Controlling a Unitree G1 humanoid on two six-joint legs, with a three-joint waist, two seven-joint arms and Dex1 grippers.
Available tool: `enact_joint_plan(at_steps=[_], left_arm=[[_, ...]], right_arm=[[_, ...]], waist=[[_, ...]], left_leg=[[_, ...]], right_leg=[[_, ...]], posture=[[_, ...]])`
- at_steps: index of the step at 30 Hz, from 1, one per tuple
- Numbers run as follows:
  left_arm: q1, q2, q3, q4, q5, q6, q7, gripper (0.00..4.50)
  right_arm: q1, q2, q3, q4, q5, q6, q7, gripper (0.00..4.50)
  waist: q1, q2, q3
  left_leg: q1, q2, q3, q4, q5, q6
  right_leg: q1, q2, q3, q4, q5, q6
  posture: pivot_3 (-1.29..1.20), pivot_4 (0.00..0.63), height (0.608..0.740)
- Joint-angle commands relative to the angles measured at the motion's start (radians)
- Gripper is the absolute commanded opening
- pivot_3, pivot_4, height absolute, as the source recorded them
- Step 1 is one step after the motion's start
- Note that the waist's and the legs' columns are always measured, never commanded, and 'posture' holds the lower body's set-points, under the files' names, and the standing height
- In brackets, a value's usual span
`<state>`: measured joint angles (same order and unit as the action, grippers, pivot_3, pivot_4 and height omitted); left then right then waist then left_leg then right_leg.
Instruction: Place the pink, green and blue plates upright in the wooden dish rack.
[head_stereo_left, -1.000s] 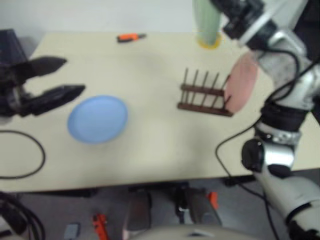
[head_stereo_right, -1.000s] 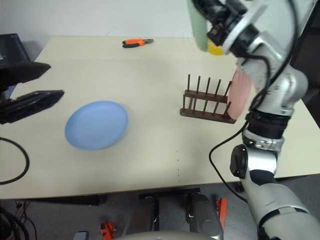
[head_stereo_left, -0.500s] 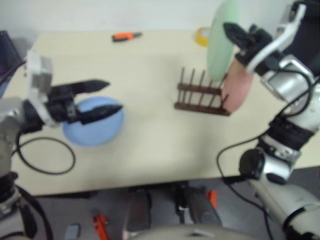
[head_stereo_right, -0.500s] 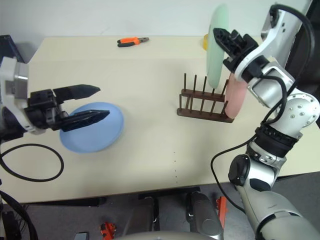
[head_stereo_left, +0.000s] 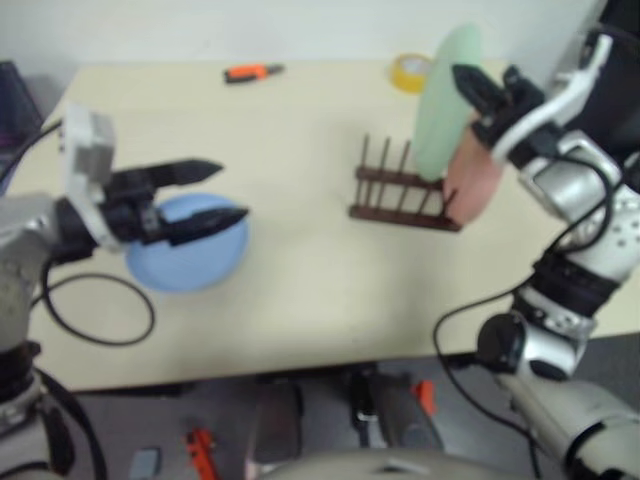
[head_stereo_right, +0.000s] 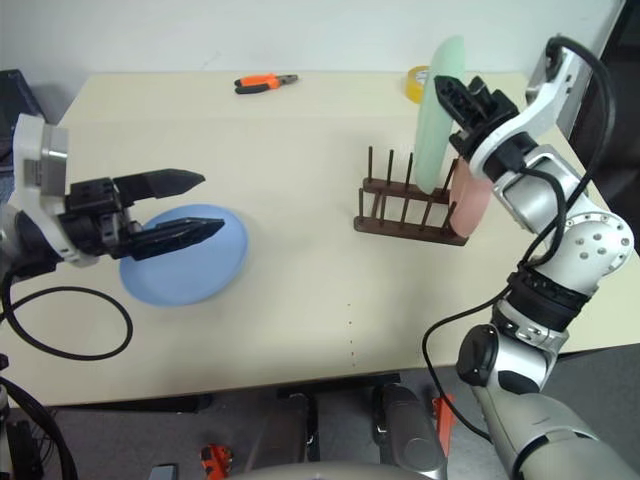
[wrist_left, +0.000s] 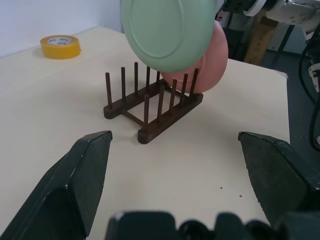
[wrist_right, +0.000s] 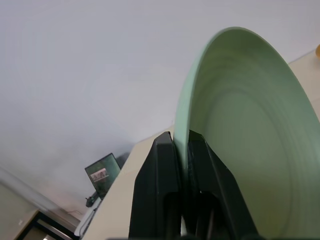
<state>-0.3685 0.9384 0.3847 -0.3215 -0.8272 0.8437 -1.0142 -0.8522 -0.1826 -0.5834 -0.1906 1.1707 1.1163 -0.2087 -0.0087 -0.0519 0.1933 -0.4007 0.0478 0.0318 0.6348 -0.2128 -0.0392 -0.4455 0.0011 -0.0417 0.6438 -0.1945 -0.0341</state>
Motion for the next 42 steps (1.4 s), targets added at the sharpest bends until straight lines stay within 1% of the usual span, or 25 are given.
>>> enact_joint_plan(at_steps=[1,5,13,14,15,16,17,21,24,29,32,36,39,42], left_arm=[[-0.006,0.015,0.008,-0.002,-0.003,-0.018,0.004,4.44],[-0.002,0.017,0.007,-0.002,0.001,-0.021,0.008,4.44],[0.001,0.026,0.020,-0.001,-0.003,-0.012,0.026,4.44],[0.002,0.027,0.021,-0.001,-0.004,-0.011,0.027,4.50],[0.003,0.028,0.022,0.000,-0.005,-0.011,0.028,4.50],[0.003,0.029,0.023,0.000,-0.005,-0.011,0.030,4.50],[0.003,0.029,0.025,0.001,-0.006,-0.009,0.033,4.50],[0.005,0.037,0.026,0.004,-0.005,-0.007,0.036,4.50],[0.009,0.048,0.048,0.047,0.017,-0.022,0.047,4.50],[-0.020,0.070,0.073,0.163,0.098,-0.062,0.110,4.50],[-0.029,0.098,0.099,0.257,0.151,-0.093,0.139,4.50],[-0.024,0.149,0.150,0.408,0.207,-0.107,0.163,4.50],[0.019,0.194,0.176,0.530,0.256,-0.110,0.165,4.50],[0.049,0.194,0.147,0.585,0.287,-0.093,0.172,4.50]], right_arm=[[0.009,-0.015,0.016,-0.019,0.054,-0.035,-0.013,0.00],[0.026,-0.021,0.038,-0.004,0.075,-0.050,-0.033,0.00],[0.031,-0.066,0.093,0.025,0.027,-0.097,-0.020,0.00],[0.033,-0.070,0.098,0.027,0.023,-0.105,-0.015,0.53],[0.036,-0.078,0.107,0.028,0.012,-0.113,-0.008,0.73],[0.036,-0.082,0.113,0.029,0.006,-0.119,-0.004,1.04],[0.036,-0.083,0.115,0.031,0.007,-0.127,-0.003,1.44],[0.030,-0.093,0.131,0.032,-0.009,-0.148,0.009,2.73],[0.021,-0.123,0.154,0.027,-0.045,-0.166,0.044,3.78],[-0.028,-0.197,0.171,0.045,-0.097,-0.197,0.105,3.78],[-0.067,-0.268,0.196,0.060,-0.153,-0.215,0.171,3.78],[-0.110,-0.309,0.221,0.056,-0.184,-0.234,0.237,3.78],[-0.141,-0.283,0.244,0.018,-0.152,-0.227,0.272,3.78],[-0.136,-0.240,0.307,-0.025,-0.136,-0.213,0.323,3.78]], waist=[[0.000,0.000,0.000],[-0.001,0.000,0.000],[-0.001,0.000,0.000],[-0.001,0.000,0.000],[0.000,0.000,0.000],[0.000,0.000,0.000],[0.000,0.000,0.000],[0.000,0.000,0.000],[0.000,0.001,0.000],[0.000,0.002,0.001],[0.000,0.002,0.002],[-0.003,0.002,0.002],[-0.013,0.002,0.002],[-0.018,0.002,0.002]], left_leg=[[0.000,0.000,0.000,0.000,0.000,0.000],[0.000,0.000,0.000,0.000,0.000,0.000],[0.000,0.000,0.000,-0.001,0.000,0.000],[0.000,0.000,0.000,-0.002,0.000,0.000],[0.000,0.000,0.000,-0.002,0.000,0.000],[0.000,0.000,0.000,-0.003,0.000,0.000],[0.000,0.000,0.000,-0.003,0.000,0.000],[0.000,0.000,0.001,-0.004,0.000,0.000],[0.000,0.000,0.001,-0.005,0.000,0.000],[0.000,0.000,0.001,-0.005,0.000,0.000],[0.000,0.000,0.001,-0.005,0.000,0.000],[-0.001,0.001,0.003,-0.007,0.000,0.000],[-0.001,0.001,0.003,-0.008,0.000,0.000],[-0.001,0.002,0.003,-0.009,0.000,0.000]], right_leg=[[0.000,0.000,0.000,0.000,0.000,0.000],[0.000,0.000,0.000,0.000,0.000,0.000],[-0.001,0.000,0.000,-0.001,0.000,0.000],[-0.001,0.000,0.000,-0.001,0.000,0.000],[-0.001,0.000,0.000,-0.001,0.000,-0.001],[-0.001,0.000,0.000,-0.001,-0.001,-0.001],[-0.001,0.000,0.000,-0.001,-0.001,-0.001],[-0.002,0.000,0.001,-0.002,-0.001,-0.001],[-0.002,0.000,0.001,-0.002,-0.001,-0.001],[-0.003,0.000,0.001,-0.001,-0.001,-0.001],[-0.003,0.000,0.001,-0.001,-0.001,-0.001],[-0.005,0.000,0.002,-0.002,-0.002,-0.003],[-0.007,0.000,0.002,-0.001,-0.003,-0.004],[-0.008,0.000,0.002,0.000,-0.003,-0.004]], posture=[[0.00,0.150,0.740],[0.00,0.150,0.740],[0.00,0.150,0.740],[0.00,0.150,0.740],[0.00,0.150,0.740],[0.00,0.150,0.740],[0.00,0.150,0.740],[0.00,0.150,0.740],[0.00,0.150,0.740],[0.00,0.150,0.740],[0.00,0.150,0.740],[0.00,0.150,0.740],[0.00,0.150,0.740],[0.00,0.150,0.740]])
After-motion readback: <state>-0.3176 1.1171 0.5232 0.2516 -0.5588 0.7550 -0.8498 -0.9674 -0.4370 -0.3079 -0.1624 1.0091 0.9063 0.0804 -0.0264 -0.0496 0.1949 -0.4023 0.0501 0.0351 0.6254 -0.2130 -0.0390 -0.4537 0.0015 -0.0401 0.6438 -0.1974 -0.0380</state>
